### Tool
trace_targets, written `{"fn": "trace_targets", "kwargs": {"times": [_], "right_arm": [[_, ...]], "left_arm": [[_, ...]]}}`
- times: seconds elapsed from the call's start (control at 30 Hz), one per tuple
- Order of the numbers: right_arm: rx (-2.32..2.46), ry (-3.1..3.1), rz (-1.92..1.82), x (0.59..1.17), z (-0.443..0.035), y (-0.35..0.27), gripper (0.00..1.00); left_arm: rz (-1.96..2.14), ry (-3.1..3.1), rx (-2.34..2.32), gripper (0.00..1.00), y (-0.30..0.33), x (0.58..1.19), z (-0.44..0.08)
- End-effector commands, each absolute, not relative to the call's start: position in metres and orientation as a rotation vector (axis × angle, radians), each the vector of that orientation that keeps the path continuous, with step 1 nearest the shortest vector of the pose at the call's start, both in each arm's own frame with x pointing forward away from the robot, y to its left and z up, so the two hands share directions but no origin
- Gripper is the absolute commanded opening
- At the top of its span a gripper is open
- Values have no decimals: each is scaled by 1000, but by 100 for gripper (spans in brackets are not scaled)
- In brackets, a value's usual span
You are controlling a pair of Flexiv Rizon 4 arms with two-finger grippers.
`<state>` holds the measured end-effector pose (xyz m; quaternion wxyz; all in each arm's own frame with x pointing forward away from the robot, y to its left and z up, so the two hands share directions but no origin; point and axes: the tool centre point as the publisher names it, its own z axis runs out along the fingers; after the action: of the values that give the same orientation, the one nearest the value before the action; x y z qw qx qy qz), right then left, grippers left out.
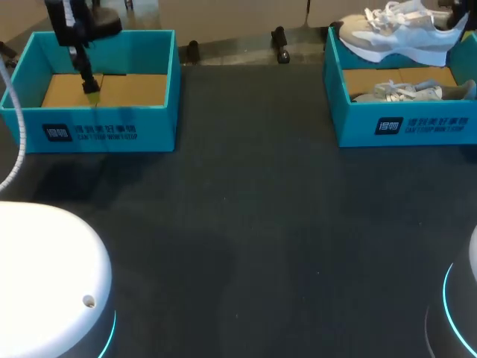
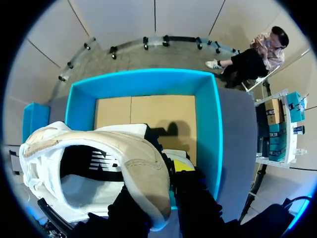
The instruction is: Take the shoe out of the shoebox, open the shoe tongue, remove and reinsert the insole, then place the shoe into the shoebox
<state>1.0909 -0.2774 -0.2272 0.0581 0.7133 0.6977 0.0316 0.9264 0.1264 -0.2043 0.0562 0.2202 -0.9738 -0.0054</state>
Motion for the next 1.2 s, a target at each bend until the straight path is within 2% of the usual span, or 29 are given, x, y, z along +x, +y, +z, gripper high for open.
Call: {"fn": "trace_targets", "kwargs": {"times": [0.03,0.37,0.77,1.2], "right_arm": [[2160,2114,96,1087,-231,-280,0],[2158,2121,86,1079,-240,-288,0],[2170,2069,61,1079,-239,-293,0],[2178,1999,-29,1105,-239,-319,0]], "left_arm": [[-118,-2687,1212,100,128,939,-198],[-154,-2428,1484,100,142,954,-195],[-160,-2431,1495,100,144,956,-194],[36,-2305,2038,100,169,933,-162]]}}
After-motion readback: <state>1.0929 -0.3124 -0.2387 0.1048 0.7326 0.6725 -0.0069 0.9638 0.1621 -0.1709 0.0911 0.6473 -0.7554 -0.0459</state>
